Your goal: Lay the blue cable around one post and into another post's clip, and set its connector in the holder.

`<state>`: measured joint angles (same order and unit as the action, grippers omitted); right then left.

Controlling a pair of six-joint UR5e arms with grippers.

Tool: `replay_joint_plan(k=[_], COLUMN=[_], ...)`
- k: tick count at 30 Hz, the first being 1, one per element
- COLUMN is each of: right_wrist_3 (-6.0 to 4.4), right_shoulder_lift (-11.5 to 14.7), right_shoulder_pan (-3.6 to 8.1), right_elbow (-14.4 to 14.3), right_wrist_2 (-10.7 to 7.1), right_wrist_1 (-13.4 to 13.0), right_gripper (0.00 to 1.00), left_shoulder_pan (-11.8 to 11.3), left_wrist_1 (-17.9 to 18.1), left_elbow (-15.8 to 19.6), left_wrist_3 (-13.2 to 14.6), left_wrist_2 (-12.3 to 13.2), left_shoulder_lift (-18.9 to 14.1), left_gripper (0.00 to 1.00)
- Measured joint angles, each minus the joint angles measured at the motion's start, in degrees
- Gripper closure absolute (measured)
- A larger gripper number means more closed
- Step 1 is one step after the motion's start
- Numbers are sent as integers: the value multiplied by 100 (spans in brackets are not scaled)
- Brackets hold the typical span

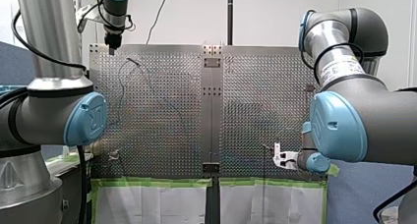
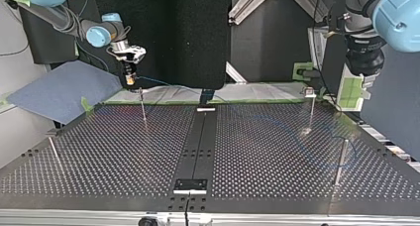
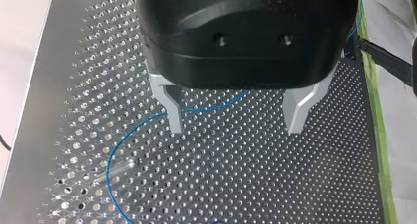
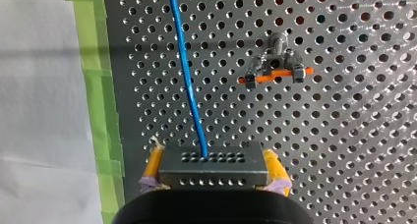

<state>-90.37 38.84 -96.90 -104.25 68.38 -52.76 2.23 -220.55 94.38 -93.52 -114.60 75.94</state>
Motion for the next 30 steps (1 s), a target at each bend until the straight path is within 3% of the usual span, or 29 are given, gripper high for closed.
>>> replay_joint_plan(k=[9,18,30], right_wrist_3=[0,18,115], right_shoulder_lift=[0,4,5], right_shoulder_pan=[5,2,3], right_elbow=[-4,-1,-4], right_wrist_2=[1,-6,34], right_wrist_1=[2,14,120], right_gripper=[100,100,100], left_shoulder_pan=[1,126,711], left_wrist_1=[335,742,1393], left_elbow=[28,376,1024], left_wrist_3=[-37,112,5], left_wrist_2=[289,697,1347], left_shoulder_lift=[0,72,637], left_gripper=[1,1,1])
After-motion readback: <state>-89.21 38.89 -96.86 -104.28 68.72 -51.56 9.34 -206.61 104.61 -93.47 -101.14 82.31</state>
